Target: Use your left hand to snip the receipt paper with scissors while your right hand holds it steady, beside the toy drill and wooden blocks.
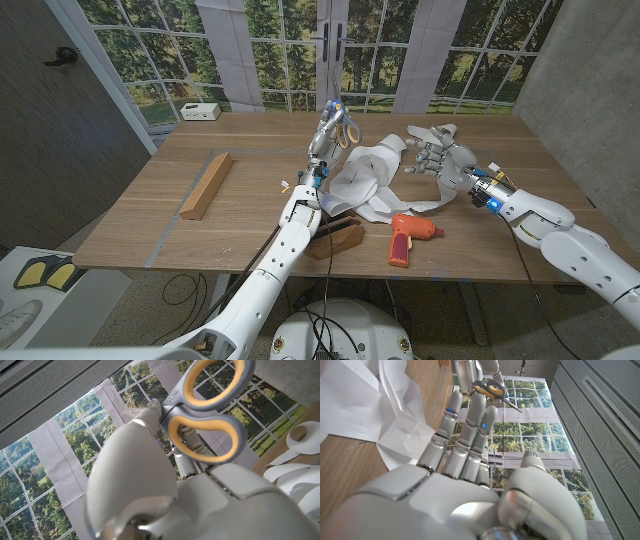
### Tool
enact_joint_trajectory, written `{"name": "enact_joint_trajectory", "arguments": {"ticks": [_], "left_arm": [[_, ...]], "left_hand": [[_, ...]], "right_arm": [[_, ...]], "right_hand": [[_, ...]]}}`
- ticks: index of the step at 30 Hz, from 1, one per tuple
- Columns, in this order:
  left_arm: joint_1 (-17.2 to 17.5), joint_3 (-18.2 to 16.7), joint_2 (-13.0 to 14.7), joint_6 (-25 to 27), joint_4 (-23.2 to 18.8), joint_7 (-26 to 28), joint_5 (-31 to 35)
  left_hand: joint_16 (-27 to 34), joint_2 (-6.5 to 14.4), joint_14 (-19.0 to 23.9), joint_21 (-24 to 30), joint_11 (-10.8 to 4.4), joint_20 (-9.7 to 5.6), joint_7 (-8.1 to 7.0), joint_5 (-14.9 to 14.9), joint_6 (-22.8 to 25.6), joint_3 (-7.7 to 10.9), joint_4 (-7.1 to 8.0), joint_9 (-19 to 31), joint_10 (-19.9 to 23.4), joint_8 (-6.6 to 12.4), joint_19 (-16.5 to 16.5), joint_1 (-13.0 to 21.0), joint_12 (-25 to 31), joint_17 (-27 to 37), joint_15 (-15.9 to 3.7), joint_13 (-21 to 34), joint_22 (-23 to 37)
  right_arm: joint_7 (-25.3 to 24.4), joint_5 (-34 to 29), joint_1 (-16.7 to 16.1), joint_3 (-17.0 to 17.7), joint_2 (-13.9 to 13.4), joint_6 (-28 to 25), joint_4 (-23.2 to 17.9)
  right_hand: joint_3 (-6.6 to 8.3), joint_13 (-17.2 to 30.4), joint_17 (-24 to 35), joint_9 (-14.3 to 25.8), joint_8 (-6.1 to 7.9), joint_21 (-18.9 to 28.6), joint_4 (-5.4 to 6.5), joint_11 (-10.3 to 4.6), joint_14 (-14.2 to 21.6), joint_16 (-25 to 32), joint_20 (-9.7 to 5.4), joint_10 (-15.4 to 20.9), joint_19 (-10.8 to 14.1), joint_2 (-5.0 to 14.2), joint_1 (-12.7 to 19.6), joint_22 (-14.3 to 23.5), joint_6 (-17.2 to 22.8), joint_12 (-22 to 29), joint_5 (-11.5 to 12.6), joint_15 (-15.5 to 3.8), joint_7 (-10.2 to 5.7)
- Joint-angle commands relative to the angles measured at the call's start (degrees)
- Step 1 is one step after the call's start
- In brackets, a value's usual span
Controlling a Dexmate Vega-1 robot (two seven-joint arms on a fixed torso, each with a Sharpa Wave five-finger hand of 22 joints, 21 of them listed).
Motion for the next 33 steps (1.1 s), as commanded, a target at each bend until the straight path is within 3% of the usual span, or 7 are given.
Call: {"name": "enact_joint_trajectory", "arguments": {"ticks": [1, 4, 7, 14, 26, 32, 33], "left_arm": [[0.47, 0.59, -0.32, 1.02, -0.64, -1.03, -0.81], [0.5, 0.74, -0.43, 1.23, -0.68, -1.09, -0.95], [0.46, 0.79, -0.64, 1.52, -0.38, -1.41, -1.35], [0.55, 1.02, -0.74, 2.27, -0.37, -1.92, -1.79], [0.56, 1.4, -0.66, 4.02, -1.02, -3.52, -2.93], [0.79, 1.71, -0.58, 4.23, -1.49, -3.96, -2.89], [0.77, 1.74, -0.57, 4.3, -1.46, -4.1, -2.92]], "left_hand": [[0.18, 0.12, 5.06, -0.22, 0.09, -8.17, 0.06, 0.36, 0.55, -0.2, 0.15, 0.18, 0.4, 0.1, 0.48, 0.76, 0.29, 0.15, -10.01, 0.15, 0.25], [0.19, 0.1, 5.14, -0.18, 0.13, -8.16, 0.06, 0.36, 0.61, -0.24, 0.16, 0.21, 0.41, 0.14, 0.45, 0.75, 0.31, 0.15, -10.05, 0.17, 0.27], [0.15, 0.14, 5.14, -0.21, 0.0, -8.17, 0.06, 0.37, 0.62, -0.21, 0.15, 0.21, 0.39, 0.13, 0.4, 0.77, 0.3, 0.11, -10.01, 0.14, 0.26], [0.18, 0.13, 5.1, -0.3, 0.28, -8.21, 0.27, 0.37, 0.44, -0.27, 0.15, 0.25, 0.35, 0.07, 0.54, 0.78, 0.29, 0.19, -9.97, 0.11, 0.22], [0.13, 0.14, 5.11, -0.32, 0.14, -8.25, 0.29, 0.37, 0.49, -0.32, 0.15, 0.35, 0.28, 0.13, 0.57, 0.79, 0.33, 0.18, -9.97, 0.19, 0.25], [0.14, 0.11, 5.16, -0.35, 0.14, -8.22, 0.22, 0.38, 0.52, -0.36, 0.15, 0.34, 0.3, 0.13, 0.56, 0.78, 0.35, 0.2, -10.0, 0.19, 0.25], [0.13, 0.11, 5.15, -0.34, 0.12, -8.2, 0.24, 0.38, 0.52, -0.38, 0.16, 0.36, 0.3, 0.14, 0.58, 0.76, 0.34, 0.2, -10.01, 0.16, 0.25]], "right_arm": [[3.6, 0.63, 2.57, -3.19, 0.64, -0.65, 1.4], [4.76, 1.6, 3.03, -3.78, 1.19, -0.85, 1.85], [5.4, 2.29, 3.34, -4.15, 1.43, -1.18, 2.08], [6.67, 3.13, 4.1, -5.04, 2.03, -1.57, 2.63], [5.26, 1.95, 4.12, -5.49, 1.87, -0.82, 1.81], [5.44, 1.9, 4.23, -5.69, 1.82, -0.68, 1.85], [5.43, 1.77, 4.22, -5.72, 1.68, -0.67, 1.78]], "right_hand": [[0.59, 8.88, 7.23, 0.31, -0.37, 2.76, -0.7, -1.65, 1.65, 3.64, -1.28, 2.29, 2.07, -0.53, 0.21, 1.3, 0.97, 7.56, -0.18, -3.28, -0.05], [0.88, 9.86, 9.04, 0.32, -0.46, 3.42, -1.05, -1.84, 1.99, 4.56, -1.49, 3.05, 2.16, -0.6, 0.69, 1.84, 0.88, 8.68, -0.16, -3.36, -0.06], [1.39, 17.15, 13.6, 0.34, -0.41, 4.34, -0.72, -2.54, 1.86, 6.0, -1.91, 2.57, 2.71, -0.15, 0.19, 1.45, 1.33, 13.73, -0.24, -3.32, 0.04], [1.69, 20.38, 14.85, 0.27, -0.75, 4.77, -0.68, -2.88, 1.91, 6.1, -2.01, 1.92, 2.87, -0.06, 0.01, 1.24, 0.55, 15.69, -0.24, -3.35, 0.25], [2.56, 20.61, 16.05, 0.17, -0.94, 5.15, -1.42, -2.71, 1.34, 5.52, -1.83, 1.73, 2.1, -0.31, 0.98, 0.8, -0.95, 15.94, -0.15, -3.36, -0.08], [3.2, 18.3, 14.29, 0.17, -1.0, 5.05, -1.78, -2.6, 0.54, 3.42, -1.61, 1.16, 1.07, -0.34, 1.71, 0.29, -2.23, 14.44, -0.09, -3.32, -0.3], [3.37, 15.88, 11.7, 0.16, -1.07, 5.03, -1.83, -2.18, 0.61, 1.73, -1.6, 0.79, 0.59, -0.38, 1.9, -0.03, -3.2, 12.93, -0.07, -3.07, -0.82]]}}
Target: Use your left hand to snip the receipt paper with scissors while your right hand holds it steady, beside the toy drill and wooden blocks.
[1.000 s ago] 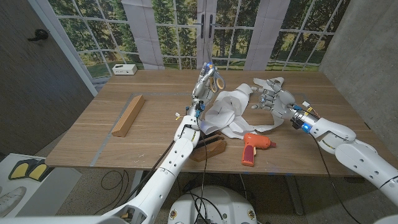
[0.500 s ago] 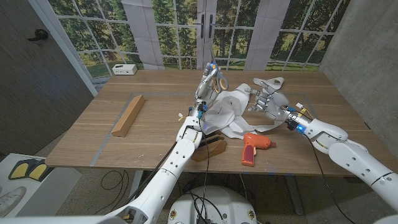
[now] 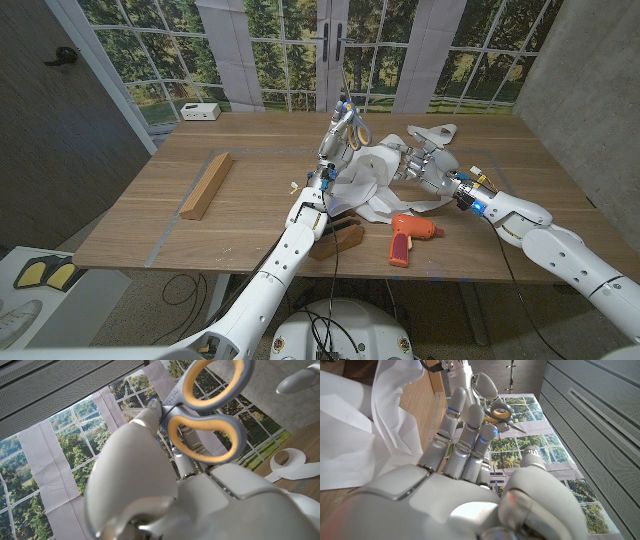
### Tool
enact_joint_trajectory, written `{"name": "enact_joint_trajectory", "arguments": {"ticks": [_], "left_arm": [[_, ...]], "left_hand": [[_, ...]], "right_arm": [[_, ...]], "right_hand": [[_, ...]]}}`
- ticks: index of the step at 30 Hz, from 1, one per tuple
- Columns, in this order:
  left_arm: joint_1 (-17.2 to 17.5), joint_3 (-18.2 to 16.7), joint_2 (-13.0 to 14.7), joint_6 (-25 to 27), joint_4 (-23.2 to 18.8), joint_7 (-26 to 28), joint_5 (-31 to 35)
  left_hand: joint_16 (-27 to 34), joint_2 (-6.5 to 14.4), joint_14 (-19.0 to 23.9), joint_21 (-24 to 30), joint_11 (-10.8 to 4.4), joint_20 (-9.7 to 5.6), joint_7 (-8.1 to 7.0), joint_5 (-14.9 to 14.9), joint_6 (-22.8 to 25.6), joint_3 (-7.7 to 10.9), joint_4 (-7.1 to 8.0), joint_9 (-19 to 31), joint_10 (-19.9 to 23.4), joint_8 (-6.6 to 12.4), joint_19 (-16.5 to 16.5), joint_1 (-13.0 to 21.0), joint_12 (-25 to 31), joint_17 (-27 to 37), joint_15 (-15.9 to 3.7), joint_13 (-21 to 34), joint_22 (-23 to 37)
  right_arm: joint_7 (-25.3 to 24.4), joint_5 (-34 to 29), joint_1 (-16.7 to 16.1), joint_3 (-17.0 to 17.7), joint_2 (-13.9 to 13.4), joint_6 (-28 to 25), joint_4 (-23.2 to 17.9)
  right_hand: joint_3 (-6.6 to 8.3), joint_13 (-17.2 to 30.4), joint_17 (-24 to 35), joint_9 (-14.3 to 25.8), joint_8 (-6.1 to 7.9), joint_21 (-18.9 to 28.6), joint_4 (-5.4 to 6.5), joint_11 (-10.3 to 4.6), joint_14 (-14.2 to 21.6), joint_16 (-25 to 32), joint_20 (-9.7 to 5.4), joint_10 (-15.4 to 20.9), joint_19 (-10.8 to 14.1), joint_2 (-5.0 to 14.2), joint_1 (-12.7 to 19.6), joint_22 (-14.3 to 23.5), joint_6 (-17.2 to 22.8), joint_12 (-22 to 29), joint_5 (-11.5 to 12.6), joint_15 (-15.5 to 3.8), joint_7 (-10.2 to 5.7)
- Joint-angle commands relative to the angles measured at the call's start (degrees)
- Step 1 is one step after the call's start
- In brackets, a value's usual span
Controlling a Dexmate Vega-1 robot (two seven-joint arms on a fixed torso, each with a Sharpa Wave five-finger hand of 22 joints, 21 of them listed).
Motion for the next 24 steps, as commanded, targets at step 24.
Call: {"name": "enact_joint_trajectory", "arguments": {"ticks": [24], "left_arm": [[-0.22, 2.08, -0.74, 1.46, -0.82, -1.78, 0.0]], "left_hand": [[0.25, -0.14, 5.26, -0.37, 0.02, -8.0, -0.19, 0.22, 0.17, -0.11, 0.06, 0.32, 0.32, 0.14, 0.42, 0.52, 0.45, 0.27, -9.9, 0.19, 0.2]], "right_arm": [[0.24, -2.6, -0.79, 0.22, -1.93, 2.91, -0.32]], "right_hand": [[1.19, -29.96, -28.59, -0.11, 1.9, 0.4, 0.94, 5.29, 0.6, -24.82, -0.23, -4.29, -4.69, -1.83, -3.8, -5.48, 2.64, -18.51, -0.05, -2.49, -4.36]]}}
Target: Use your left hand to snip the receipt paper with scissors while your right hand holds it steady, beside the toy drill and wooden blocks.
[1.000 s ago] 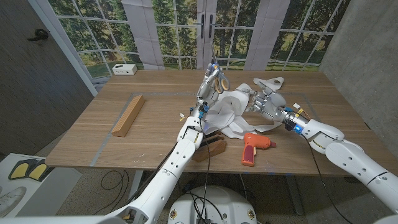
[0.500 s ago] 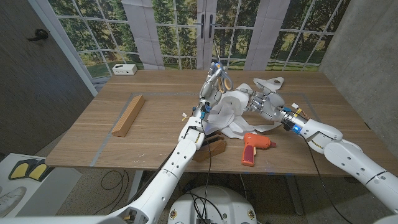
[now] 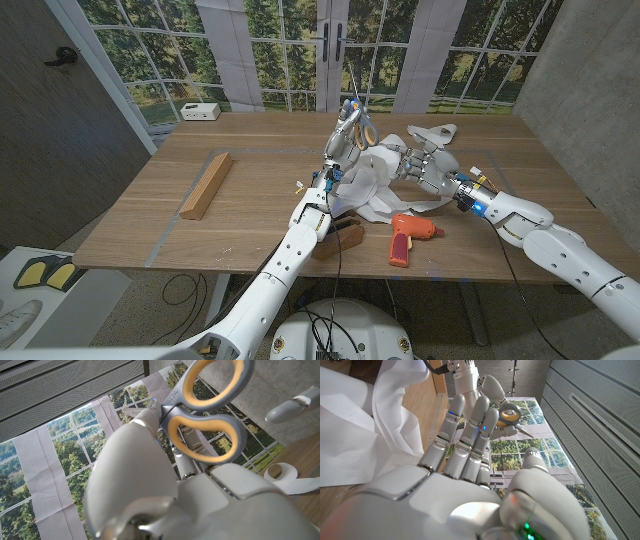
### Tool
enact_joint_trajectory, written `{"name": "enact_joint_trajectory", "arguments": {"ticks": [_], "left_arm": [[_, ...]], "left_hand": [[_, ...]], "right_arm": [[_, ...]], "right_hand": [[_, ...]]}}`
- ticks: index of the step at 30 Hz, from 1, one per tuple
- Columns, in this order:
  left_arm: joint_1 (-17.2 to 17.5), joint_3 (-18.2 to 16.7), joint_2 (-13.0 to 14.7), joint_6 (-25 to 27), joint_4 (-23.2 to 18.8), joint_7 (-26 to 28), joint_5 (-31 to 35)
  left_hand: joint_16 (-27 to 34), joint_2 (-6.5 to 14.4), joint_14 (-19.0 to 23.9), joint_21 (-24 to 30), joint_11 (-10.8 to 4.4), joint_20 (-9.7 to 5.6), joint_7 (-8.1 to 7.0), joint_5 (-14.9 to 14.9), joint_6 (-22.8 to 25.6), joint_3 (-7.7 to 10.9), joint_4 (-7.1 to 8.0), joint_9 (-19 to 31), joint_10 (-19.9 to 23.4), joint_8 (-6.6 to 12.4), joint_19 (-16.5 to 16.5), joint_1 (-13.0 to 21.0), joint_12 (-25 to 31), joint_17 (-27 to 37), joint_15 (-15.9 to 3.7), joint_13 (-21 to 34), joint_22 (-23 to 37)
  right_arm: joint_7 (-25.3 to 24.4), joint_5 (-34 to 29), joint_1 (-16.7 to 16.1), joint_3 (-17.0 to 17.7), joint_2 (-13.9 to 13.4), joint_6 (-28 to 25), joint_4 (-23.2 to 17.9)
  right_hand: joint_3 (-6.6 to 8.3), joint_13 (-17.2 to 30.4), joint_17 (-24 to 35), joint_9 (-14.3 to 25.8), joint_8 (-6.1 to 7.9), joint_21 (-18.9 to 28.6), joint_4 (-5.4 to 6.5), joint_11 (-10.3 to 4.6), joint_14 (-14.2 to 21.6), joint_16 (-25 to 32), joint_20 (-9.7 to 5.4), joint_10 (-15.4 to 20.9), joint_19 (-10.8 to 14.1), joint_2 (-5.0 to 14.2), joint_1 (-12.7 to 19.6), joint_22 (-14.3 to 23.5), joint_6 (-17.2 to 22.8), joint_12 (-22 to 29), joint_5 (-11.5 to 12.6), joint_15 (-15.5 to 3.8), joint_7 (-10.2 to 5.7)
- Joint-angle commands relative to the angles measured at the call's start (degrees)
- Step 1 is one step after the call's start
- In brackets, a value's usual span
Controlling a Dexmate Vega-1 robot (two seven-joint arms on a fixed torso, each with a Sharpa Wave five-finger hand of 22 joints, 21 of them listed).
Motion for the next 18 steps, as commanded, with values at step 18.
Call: {"name": "enact_joint_trajectory", "arguments": {"ticks": [18], "left_arm": [[-0.53, 1.33, -1.24, 1.19, 0.04, -1.35, -0.86]], "left_hand": [[0.3, -0.11, 5.35, -0.01, -0.04, -7.97, -0.35, 0.26, 0.3, -0.21, 0.09, 0.32, 0.45, 0.16, 0.51, 0.48, 0.56, 0.33, -9.97, 0.24, 0.24]], "right_arm": [[-1.57, -3.77, 0.43, -0.79, -1.14, 2.56, 0.64]], "right_hand": [[-0.93, -10.98, -9.23, 0.06, -0.66, 0.75, 0.95, 0.99, 3.66, -4.58, -0.85, 2.12, 2.25, -2.91, -4.83, -1.59, -0.53, -9.89, 0.58, -2.42, -3.25]]}}
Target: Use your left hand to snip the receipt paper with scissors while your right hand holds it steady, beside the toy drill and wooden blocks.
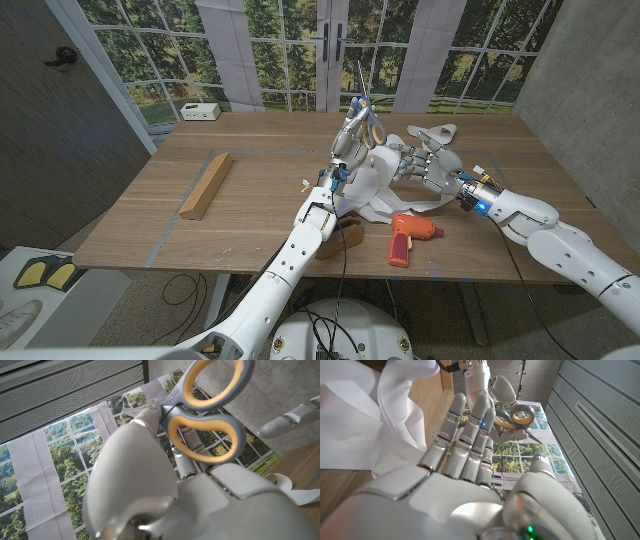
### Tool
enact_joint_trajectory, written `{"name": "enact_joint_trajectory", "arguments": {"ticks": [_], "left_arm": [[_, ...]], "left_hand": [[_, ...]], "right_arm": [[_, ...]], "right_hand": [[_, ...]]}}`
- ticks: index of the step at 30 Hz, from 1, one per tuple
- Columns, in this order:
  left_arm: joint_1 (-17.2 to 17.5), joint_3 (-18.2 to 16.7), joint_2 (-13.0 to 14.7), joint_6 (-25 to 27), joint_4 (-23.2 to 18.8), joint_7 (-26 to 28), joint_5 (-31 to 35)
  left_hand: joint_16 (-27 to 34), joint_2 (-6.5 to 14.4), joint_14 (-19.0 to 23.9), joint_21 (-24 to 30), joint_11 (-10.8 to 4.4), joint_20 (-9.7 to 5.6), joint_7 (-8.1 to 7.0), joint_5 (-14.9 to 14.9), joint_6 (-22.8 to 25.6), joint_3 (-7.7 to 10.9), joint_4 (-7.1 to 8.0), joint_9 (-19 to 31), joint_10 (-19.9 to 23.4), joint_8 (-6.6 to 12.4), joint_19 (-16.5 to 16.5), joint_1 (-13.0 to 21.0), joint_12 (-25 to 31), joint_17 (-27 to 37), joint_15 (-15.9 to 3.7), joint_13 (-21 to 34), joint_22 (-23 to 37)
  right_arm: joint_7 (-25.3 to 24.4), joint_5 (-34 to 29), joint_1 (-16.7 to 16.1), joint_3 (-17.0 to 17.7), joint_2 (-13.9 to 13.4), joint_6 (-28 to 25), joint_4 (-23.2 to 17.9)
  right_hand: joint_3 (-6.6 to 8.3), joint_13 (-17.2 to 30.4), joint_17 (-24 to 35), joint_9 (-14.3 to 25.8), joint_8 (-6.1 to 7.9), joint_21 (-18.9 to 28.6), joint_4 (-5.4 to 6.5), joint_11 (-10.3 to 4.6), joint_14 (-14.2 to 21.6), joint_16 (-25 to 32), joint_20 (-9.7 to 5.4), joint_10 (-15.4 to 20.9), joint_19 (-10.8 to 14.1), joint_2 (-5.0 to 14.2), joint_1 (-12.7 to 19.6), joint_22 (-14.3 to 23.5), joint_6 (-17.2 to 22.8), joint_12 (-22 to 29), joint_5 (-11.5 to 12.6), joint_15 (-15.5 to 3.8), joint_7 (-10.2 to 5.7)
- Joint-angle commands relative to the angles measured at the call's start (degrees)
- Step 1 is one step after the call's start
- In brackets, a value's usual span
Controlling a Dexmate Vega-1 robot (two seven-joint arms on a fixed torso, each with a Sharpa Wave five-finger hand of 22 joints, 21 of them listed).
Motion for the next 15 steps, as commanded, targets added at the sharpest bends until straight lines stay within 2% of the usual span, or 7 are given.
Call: {"name": "enact_joint_trajectory", "arguments": {"ticks": [1, 9, 15], "left_arm": [[-0.28, 0.23, -0.56, 0.5, 0.36, -0.76, -0.83], [-0.55, 0.11, -0.46, 0.24, 0.52, -0.38, -0.24], [-0.56, 0.17, -0.14, -0.42, 0.3, -0.23, 0.73]], "left_hand": [[0.23, -0.02, 5.31, -0.01, -0.08, -7.98, -0.35, 0.38, 0.35, -0.21, 0.09, 0.21, 0.44, 0.18, 0.5, 0.56, 0.24, 0.29, -10.0, 0.27, 0.25], [0.21, -0.03, 5.34, 0.02, 0.02, -7.95, -0.33, 0.38, 0.41, -0.26, 0.1, 0.17, 0.38, 0.17, 0.54, 0.53, 0.24, 0.3, -10.03, 0.3, 0.26], [0.16, 0.03, 5.33, 0.01, -0.11, -7.94, -0.48, 0.41, 0.28, -0.24, 0.1, 0.28, 0.47, 0.18, 0.52, 0.54, 0.21, 0.26, -10.01, 0.18, 0.26]], "right_arm": [[-0.69, -0.49, 0.45, -0.76, 0.17, 0.44, 0.53], [1.3, 0.33, 0.91, -1.4, 0.76, 0.81, 1.11], [2.32, 0.65, 1.44, -1.94, 1.32, 1.05, 1.37]], "right_hand": [[-0.13, -0.65, -0.03, 0.05, -0.34, 0.11, 0.1, -0.13, 1.34, 0.46, 0.06, 1.12, 0.86, -0.12, -0.64, -0.03, -1.14, -0.5, 0.35, -1.77, -0.04], [0.13, -2.04, 0.14, 0.03, -0.28, 0.27, -0.03, -0.88, 3.25, 1.27, -0.5, 4.47, 1.69, 0.18, -0.56, -0.07, -1.67, -0.69, 0.5, -2.2, 0.69], [0.37, -2.54, 0.34, 0.02, -0.31, 0.19, -0.29, -1.46, 3.5, 1.43, -0.65, 5.0, 1.63, 0.32, -0.15, -0.08, -1.95, -1.02, 0.56, -2.39, 0.61]]}}
